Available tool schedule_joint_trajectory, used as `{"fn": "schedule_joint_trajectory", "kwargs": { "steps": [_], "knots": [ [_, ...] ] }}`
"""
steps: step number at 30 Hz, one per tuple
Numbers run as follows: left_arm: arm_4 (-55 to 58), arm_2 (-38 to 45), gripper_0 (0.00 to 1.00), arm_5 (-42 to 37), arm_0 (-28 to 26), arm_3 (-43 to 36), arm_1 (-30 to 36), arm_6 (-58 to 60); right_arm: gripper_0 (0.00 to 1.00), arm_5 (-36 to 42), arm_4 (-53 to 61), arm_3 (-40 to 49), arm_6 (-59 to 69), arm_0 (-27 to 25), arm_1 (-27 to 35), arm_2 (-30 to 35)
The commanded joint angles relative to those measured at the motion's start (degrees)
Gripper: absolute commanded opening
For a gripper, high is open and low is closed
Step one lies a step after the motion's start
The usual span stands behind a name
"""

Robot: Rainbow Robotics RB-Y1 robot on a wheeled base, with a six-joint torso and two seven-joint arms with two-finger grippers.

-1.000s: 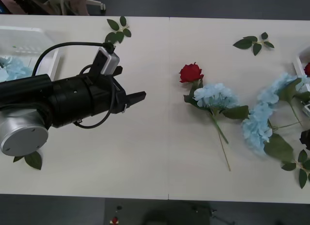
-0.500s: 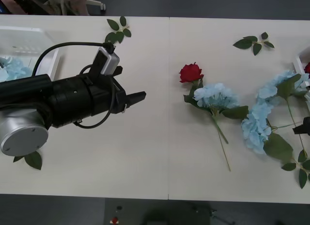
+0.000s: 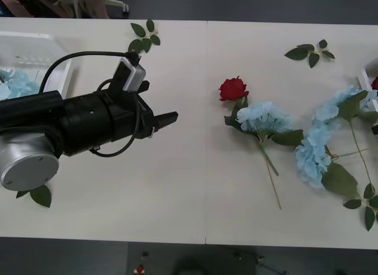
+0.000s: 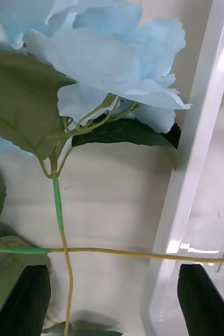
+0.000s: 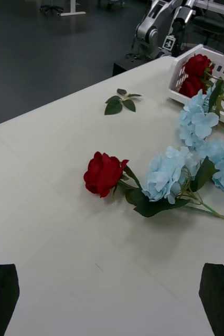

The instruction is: Put the red flowers into the right box and the blue flowers into the left box

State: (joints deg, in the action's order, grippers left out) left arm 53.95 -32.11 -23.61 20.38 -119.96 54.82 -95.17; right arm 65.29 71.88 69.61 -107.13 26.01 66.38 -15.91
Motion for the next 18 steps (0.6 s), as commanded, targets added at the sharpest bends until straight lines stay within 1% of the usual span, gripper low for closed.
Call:
{"fn": "schedule_joint_trajectory", "kwargs": {
  "steps": [1, 6, 14, 18],
  "knots": [
    [0.10, 1.17, 1.00, 0.23, 1.95, -1.33, 0.99, -2.13, 0.71, -2.18, -0.77, -2.11, 0.70, 2.03, -1.52, -2.90],
    [0.10, 1.17, 1.00, 0.23, 1.95, -1.33, 0.99, -2.13, 0.71, -4.64, -1.92, -5.27, 0.70, 3.87, -4.42, -5.71],
    [0.10, 1.17, 1.00, 0.23, 1.95, -1.33, 0.99, -2.13, 0.71, -5.52, -9.04, -9.93, 0.70, 6.68, -9.96, -5.89],
    [0.10, 1.17, 1.00, 0.23, 1.95, -1.33, 0.99, -2.13, 0.65, -6.14, -11.76, -12.83, 0.43, 8.09, -12.51, -5.98]
  ]
}}
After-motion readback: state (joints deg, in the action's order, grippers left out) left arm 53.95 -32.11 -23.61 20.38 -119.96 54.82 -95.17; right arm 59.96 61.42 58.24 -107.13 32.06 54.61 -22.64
